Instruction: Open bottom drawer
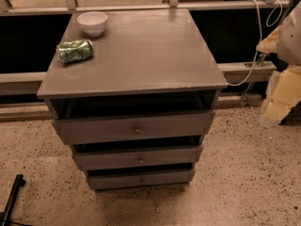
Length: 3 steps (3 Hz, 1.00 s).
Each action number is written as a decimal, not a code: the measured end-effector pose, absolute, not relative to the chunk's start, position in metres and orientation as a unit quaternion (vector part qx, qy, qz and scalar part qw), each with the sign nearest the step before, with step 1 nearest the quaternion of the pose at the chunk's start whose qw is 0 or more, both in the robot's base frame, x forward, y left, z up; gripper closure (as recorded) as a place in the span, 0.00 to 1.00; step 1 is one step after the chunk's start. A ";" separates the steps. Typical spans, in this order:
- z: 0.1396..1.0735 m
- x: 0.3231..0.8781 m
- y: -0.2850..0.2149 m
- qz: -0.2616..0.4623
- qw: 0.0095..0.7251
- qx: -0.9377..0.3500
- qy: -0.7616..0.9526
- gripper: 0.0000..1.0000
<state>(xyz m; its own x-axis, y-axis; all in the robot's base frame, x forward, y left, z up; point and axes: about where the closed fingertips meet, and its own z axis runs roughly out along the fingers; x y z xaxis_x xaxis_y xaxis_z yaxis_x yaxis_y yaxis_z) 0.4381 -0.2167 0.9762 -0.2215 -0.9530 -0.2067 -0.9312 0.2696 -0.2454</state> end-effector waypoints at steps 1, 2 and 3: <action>0.976 0.438 -0.217 -0.034 0.159 -0.603 0.781 0.00; 0.938 0.438 -0.205 0.006 0.177 -0.612 0.770 0.00; 0.879 0.418 -0.173 0.074 0.223 -0.634 0.737 0.00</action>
Offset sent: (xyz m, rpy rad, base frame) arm -0.0028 0.0377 -0.1384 0.3005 0.0830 0.1506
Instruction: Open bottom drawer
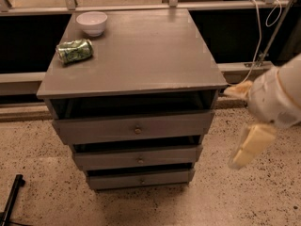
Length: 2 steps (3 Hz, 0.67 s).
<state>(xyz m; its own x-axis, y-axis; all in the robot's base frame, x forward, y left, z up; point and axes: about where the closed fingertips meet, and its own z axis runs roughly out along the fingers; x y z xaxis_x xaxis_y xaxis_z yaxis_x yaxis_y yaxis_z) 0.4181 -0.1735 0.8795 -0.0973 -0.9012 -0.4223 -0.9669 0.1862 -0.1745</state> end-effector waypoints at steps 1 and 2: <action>0.862 0.404 -0.168 0.089 0.249 -0.630 0.730 0.00; 0.862 0.404 -0.168 0.089 0.249 -0.630 0.730 0.00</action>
Offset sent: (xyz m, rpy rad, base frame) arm -0.0185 0.0113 -0.0245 0.0747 -0.0092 0.0470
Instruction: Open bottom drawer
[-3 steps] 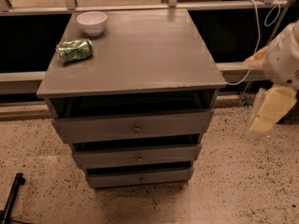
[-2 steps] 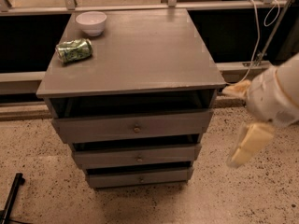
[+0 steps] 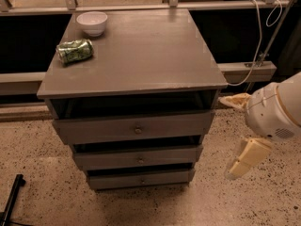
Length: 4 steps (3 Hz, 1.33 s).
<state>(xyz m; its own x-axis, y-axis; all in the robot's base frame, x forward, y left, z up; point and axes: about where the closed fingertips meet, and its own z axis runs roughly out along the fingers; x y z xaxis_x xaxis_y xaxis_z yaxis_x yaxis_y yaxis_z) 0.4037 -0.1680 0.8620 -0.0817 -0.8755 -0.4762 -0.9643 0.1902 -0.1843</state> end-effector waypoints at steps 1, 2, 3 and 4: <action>0.829 0.408 -0.147 0.114 0.275 -0.643 0.705 0.00; 0.736 0.398 -0.100 0.190 0.308 -0.654 0.665 0.00; 0.666 0.384 -0.073 0.258 0.346 -0.647 0.628 0.00; 0.632 0.379 -0.066 0.288 0.361 -0.654 0.599 0.00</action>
Offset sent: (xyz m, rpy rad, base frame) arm -0.0395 0.1399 -0.3421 0.3993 0.0513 0.3090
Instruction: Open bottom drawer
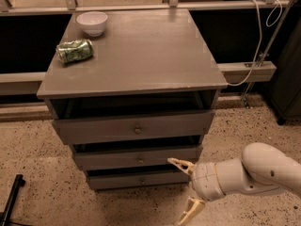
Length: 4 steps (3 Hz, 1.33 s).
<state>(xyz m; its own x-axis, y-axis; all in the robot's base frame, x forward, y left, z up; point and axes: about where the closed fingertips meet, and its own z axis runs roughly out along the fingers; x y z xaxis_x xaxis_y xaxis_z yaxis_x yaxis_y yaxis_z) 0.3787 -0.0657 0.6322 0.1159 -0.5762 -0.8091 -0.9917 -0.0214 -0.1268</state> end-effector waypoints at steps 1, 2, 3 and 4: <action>0.616 0.384 -0.068 0.271 0.340 -0.658 0.615 0.00; 0.573 0.383 -0.076 0.240 0.339 -0.668 0.617 0.00; 0.512 0.388 -0.087 0.183 0.358 -0.689 0.603 0.00; 0.504 0.407 -0.093 0.145 0.373 -0.682 0.612 0.00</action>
Offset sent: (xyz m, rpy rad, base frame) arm 0.0364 -0.0367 -0.1428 -0.1885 -0.2776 -0.0955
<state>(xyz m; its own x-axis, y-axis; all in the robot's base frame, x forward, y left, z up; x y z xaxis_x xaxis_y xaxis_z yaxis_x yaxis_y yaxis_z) 0.4074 -0.0927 0.5037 0.2093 -0.7264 -0.6547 -0.9430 0.0273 -0.3318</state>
